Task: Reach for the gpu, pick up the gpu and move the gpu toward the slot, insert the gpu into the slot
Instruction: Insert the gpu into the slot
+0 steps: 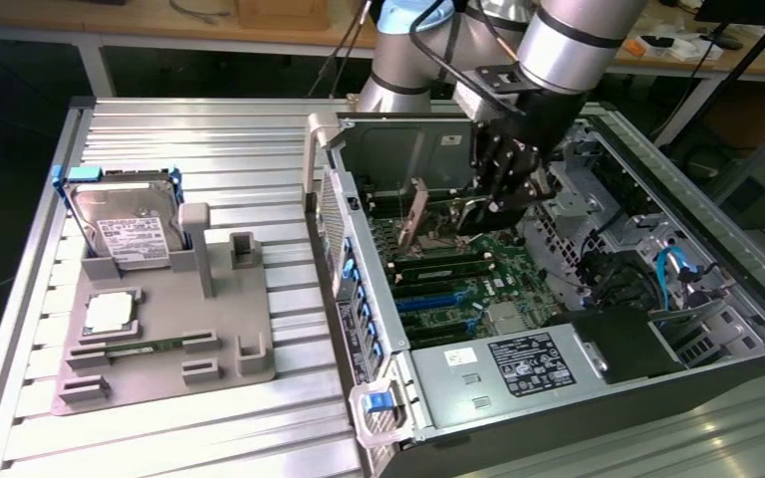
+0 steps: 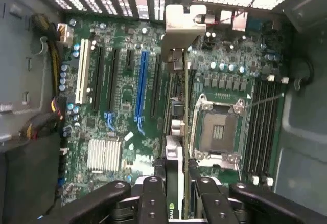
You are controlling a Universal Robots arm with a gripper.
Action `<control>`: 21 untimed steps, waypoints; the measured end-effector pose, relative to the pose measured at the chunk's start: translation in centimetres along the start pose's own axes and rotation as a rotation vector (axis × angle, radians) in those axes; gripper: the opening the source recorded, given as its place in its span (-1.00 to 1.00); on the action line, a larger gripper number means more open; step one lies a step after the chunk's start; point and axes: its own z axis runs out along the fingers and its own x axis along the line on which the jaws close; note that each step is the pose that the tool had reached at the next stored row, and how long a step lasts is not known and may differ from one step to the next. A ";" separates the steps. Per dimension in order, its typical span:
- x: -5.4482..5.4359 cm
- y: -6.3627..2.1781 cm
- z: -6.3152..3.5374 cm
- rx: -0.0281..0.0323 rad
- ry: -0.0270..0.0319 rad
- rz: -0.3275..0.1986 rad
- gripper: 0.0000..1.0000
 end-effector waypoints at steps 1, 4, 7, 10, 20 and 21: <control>-0.1 0.87 0.71 0.0006 -0.0012 0.046 -0.47; 0.0 0.89 1.07 0.0010 0.0021 0.100 -0.47; 0.2 0.91 1.10 0.0010 0.0020 0.101 -0.47; 0.4 0.93 1.11 0.0010 0.0023 0.101 -0.47; 1.3 1.03 1.14 0.0008 0.0054 0.101 -0.47; 1.4 1.04 1.14 0.0008 0.0058 0.101 -0.47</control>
